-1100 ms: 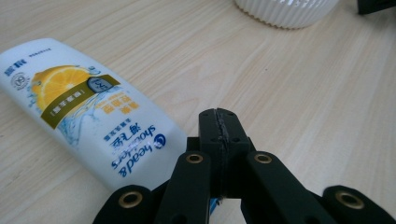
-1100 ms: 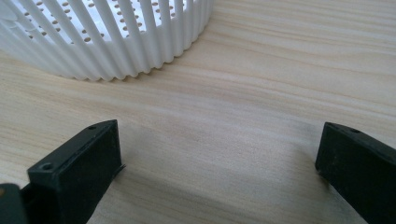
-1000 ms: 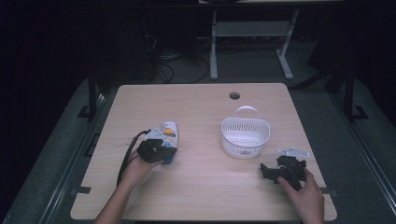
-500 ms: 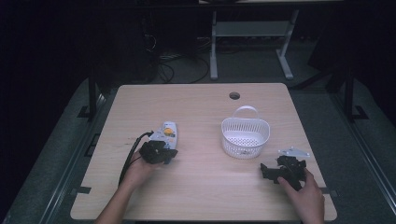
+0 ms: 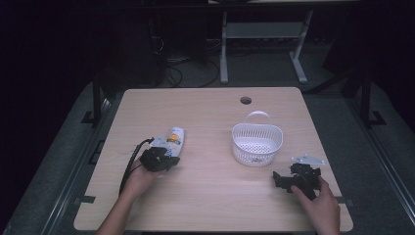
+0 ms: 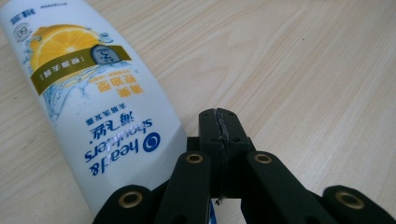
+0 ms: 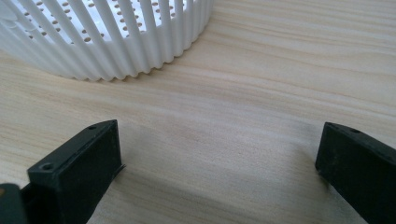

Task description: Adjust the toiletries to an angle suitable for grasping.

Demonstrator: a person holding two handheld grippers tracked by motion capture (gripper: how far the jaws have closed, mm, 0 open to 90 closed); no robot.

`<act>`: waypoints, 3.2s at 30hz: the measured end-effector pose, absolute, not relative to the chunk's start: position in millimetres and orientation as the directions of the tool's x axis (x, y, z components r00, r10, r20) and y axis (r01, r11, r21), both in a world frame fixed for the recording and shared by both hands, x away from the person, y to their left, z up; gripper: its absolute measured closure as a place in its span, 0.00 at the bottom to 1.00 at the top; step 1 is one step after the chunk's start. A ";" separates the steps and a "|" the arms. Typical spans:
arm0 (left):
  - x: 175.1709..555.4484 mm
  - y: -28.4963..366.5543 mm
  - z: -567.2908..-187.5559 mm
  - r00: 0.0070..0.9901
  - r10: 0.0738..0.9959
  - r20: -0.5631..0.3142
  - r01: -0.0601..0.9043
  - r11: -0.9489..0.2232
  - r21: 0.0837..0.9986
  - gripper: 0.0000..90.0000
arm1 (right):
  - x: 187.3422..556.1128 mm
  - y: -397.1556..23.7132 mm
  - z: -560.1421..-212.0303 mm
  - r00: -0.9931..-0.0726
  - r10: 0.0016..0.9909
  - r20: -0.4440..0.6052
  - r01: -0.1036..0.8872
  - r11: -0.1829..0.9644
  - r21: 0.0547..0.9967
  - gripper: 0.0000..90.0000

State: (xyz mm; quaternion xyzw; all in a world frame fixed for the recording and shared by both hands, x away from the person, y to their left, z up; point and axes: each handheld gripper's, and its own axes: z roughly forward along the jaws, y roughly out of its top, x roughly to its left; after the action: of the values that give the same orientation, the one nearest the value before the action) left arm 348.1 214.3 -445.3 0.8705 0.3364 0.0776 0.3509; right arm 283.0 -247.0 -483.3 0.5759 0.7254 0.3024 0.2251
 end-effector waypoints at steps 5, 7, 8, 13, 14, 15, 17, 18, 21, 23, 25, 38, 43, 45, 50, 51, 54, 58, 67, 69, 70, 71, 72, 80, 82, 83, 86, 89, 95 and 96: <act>349.0 220.1 -445.3 0.750 0.655 -0.094 0.538 -0.521 0.663 1.00 | 283.0 -247.0 -483.3 -0.235 0.972 0.022 0.699 0.154 0.698 0.00; 349.6 222.8 -445.4 0.747 0.659 -0.089 0.540 -0.522 0.660 1.00 | 283.0 -247.0 -483.3 -0.235 0.972 0.022 0.699 0.154 0.698 0.00; 349.9 224.0 -445.6 0.743 0.664 -0.091 0.543 -0.517 0.662 1.00 | 283.0 -247.0 -483.3 -0.236 0.972 0.022 0.699 0.154 0.698 0.00; 351.1 231.4 -445.5 0.727 0.681 -0.086 0.553 -0.508 0.660 1.00 | 283.0 -247.0 -483.3 -0.235 0.972 0.022 0.699 0.154 0.698 0.00; 351.9 233.5 -445.4 0.728 0.682 -0.075 0.549 -0.514 0.659 1.00 | 283.0 -247.0 -483.3 -0.235 0.972 0.022 0.699 0.154 0.698 0.00; 352.0 235.1 -445.6 0.721 0.688 -0.077 0.555 -0.509 0.658 1.00 | 283.0 -247.0 -483.3 -0.235 0.972 0.022 0.699 0.154 0.698 0.00; 353.2 239.4 -445.9 0.716 0.695 -0.074 0.558 -0.505 0.658 1.00 | 283.0 -247.0 -483.3 -0.236 0.972 0.022 0.699 0.154 0.698 0.00; 353.2 239.4 -445.9 0.716 0.695 -0.074 0.558 -0.505 0.658 1.00 | 283.0 -247.0 -483.3 -0.236 0.972 0.022 0.699 0.154 0.698 0.00; 354.9 247.8 -446.3 0.697 0.714 -0.065 0.569 -0.496 0.655 1.00 | 283.0 -247.1 -483.3 -0.236 0.972 0.022 0.699 0.154 0.698 0.00; 355.4 251.5 -446.4 0.688 0.723 -0.057 0.574 -0.495 0.652 1.00 | 283.0 -247.0 -483.3 -0.235 0.972 0.022 0.699 0.154 0.698 0.00; 356.3 255.6 -446.4 0.681 0.730 -0.055 0.579 -0.490 0.652 1.00 | 283.0 -247.1 -483.3 -0.236 0.972 0.022 0.699 0.154 0.698 0.00; 360.0 284.2 -446.1 0.610 0.791 -0.046 0.617 -0.437 0.655 1.00 | 283.0 -247.0 -483.3 -0.235 0.972 0.022 0.699 0.154 0.698 0.00; 359.2 288.2 -444.9 0.601 0.798 -0.047 0.620 -0.428 0.657 1.00 | 283.0 -247.0 -483.3 -0.235 0.972 0.022 0.699 0.154 0.698 0.00; 359.6 287.3 -441.5 0.605 0.794 -0.061 0.616 -0.418 0.667 1.00 | 283.0 -247.0 -483.3 -0.235 0.972 0.022 0.699 0.154 0.698 0.00; 367.5 281.3 -434.1 0.611 0.787 -0.083 0.613 -0.405 0.678 1.00 | 283.0 -247.1 -483.3 -0.236 0.972 0.022 0.699 0.154 0.698 0.00; 367.5 281.3 -434.1 0.611 0.787 -0.083 0.613 -0.405 0.678 1.00 | 283.0 -247.1 -483.3 -0.236 0.972 0.022 0.699 0.154 0.698 0.00; 375.1 275.1 -430.0 0.620 0.781 -0.077 0.609 -0.417 0.675 1.00 | 283.0 -247.1 -483.3 -0.236 0.972 0.022 0.699 0.154 0.698 0.00; 381.7 271.1 -426.2 0.623 0.779 -0.073 0.604 -0.420 0.678 1.00 | 283.0 -247.0 -483.3 -0.235 0.972 0.022 0.699 0.154 0.698 0.00; 407.2 261.5 -409.9 0.633 0.770 -0.081 0.598 -0.421 0.682 1.00 | 283.0 -247.1 -483.3 -0.236 0.972 0.022 0.699 0.154 0.698 0.00; 410.0 260.4 -409.2 0.633 0.770 -0.083 0.599 -0.419 0.682 1.00 | 283.0 -247.1 -483.3 -0.236 0.972 0.022 0.699 0.154 0.698 0.00; 413.2 259.1 -408.4 0.631 0.771 -0.084 0.599 -0.416 0.685 1.00 | 283.0 -247.1 -483.3 -0.235 0.972 0.022 0.699 0.154 0.698 0.00; 415.5 258.4 -407.8 0.631 0.770 -0.090 0.602 -0.414 0.683 1.00 | 283.0 -247.1 -483.3 -0.236 0.972 0.022 0.699 0.154 0.698 0.00; 420.9 255.6 -405.9 0.633 0.770 -0.083 0.601 -0.421 0.680 1.00 | 283.0 -247.1 -483.3 -0.236 0.972 0.022 0.700 0.154 0.698 0.00; 443.6 245.4 -400.1 0.641 0.764 -0.073 0.600 -0.439 0.669 1.00 | 283.0 -247.1 -483.3 -0.236 0.971 0.022 0.699 0.154 0.698 0.00; 449.2 243.0 -399.9 0.641 0.764 -0.072 0.598 -0.439 0.670 1.00 | 283.0 -247.1 -483.3 -0.236 0.972 0.022 0.699 0.154 0.698 0.00; 455.1 240.6 -399.4 0.640 0.765 -0.076 0.604 -0.439 0.666 1.00 | 283.0 -247.1 -483.3 -0.236 0.972 0.022 0.699 0.154 0.698 0.00; 464.9 235.9 -399.1 0.639 0.765 -0.081 0.604 -0.434 0.668 1.00 | 283.0 -247.1 -483.3 -0.236 0.972 0.022 0.699 0.154 0.698 0.00; 474.3 230.1 -400.3 0.639 0.766 -0.077 0.604 -0.437 0.666 1.00 | 283.0 -247.1 -483.3 -0.236 0.972 0.022 0.699 0.154 0.698 0.00; 489.6 223.0 -410.0 0.628 0.775 -0.068 0.616 -0.442 0.652 1.00 | 283.0 -247.1 -483.3 -0.236 0.972 0.022 0.699 0.154 0.698 0.00; 491.5 222.6 -411.5 0.625 0.778 -0.067 0.621 -0.442 0.647 1.00 | 283.0 -247.1 -483.3 -0.236 0.972 0.022 0.699 0.154 0.698 0.00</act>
State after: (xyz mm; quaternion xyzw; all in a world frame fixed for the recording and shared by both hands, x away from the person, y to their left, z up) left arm 491.5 222.6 -411.5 0.8405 0.4160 0.1210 0.3252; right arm 283.0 -247.1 -483.3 0.5758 0.7254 0.3026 0.2250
